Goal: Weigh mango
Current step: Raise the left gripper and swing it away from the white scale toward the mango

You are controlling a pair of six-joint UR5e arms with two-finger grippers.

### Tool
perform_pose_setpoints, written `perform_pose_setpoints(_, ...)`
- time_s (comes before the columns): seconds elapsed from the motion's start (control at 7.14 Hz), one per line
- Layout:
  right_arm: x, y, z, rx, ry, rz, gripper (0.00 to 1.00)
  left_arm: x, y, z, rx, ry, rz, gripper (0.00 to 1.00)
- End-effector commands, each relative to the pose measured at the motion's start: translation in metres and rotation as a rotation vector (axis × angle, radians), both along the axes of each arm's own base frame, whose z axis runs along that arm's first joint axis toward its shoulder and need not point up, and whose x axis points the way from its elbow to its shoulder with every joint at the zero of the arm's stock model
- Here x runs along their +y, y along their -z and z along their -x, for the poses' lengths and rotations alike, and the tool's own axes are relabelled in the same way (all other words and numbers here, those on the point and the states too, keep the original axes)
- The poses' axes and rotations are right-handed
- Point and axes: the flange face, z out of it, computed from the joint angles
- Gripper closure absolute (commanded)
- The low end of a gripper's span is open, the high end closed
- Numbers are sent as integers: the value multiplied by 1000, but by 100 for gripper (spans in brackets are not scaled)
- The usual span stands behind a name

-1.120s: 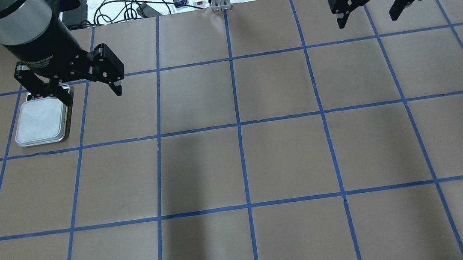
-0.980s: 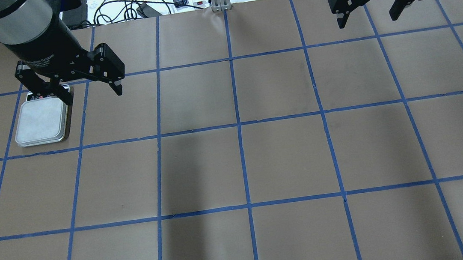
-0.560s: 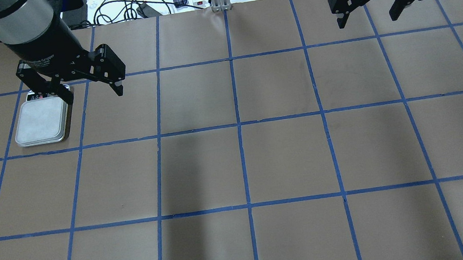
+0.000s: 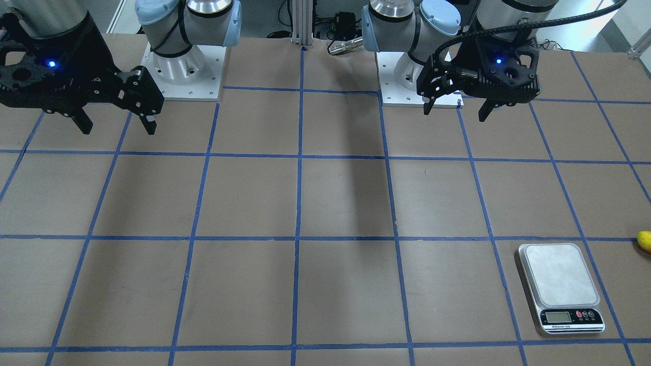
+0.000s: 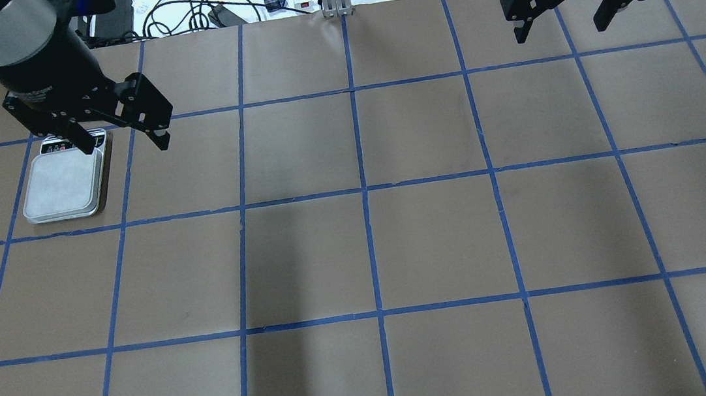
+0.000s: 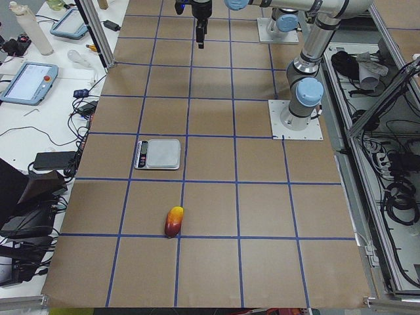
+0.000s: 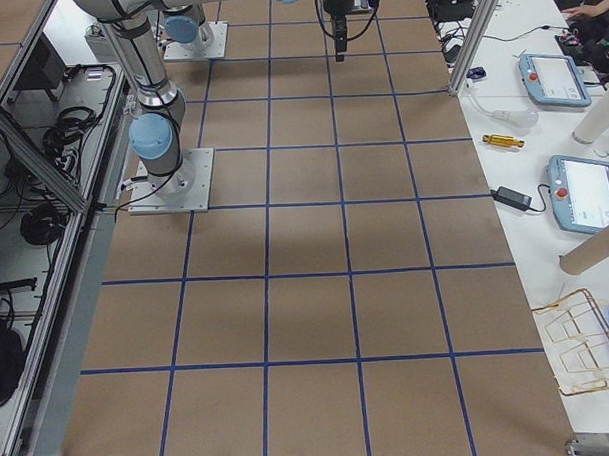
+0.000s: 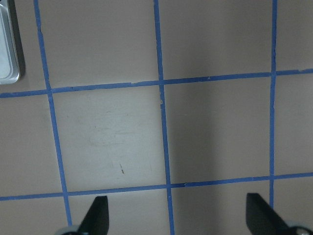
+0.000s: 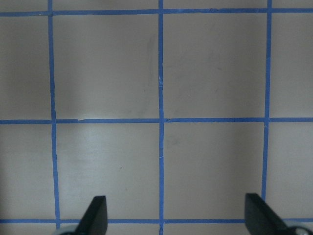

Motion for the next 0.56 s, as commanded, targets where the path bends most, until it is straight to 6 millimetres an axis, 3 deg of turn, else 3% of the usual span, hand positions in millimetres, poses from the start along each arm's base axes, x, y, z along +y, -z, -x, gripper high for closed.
perform_pose_setpoints(0.0,0,0,1,0,1,-1,0,4,-11,-51,5,33,-19,0)
perform_pose_setpoints(0.14,0,0,0,0,0,-1,0,4,-15,-69,12,109,-34,0)
perform_pose_setpoints(0.28,0,0,0,0,0,1,0,5,-20,-102,20,151,-43,0)
perform_pose_setpoints(0.42,0,0,0,0,0,-1,0,8,-20,-156,37,230,-46,0)
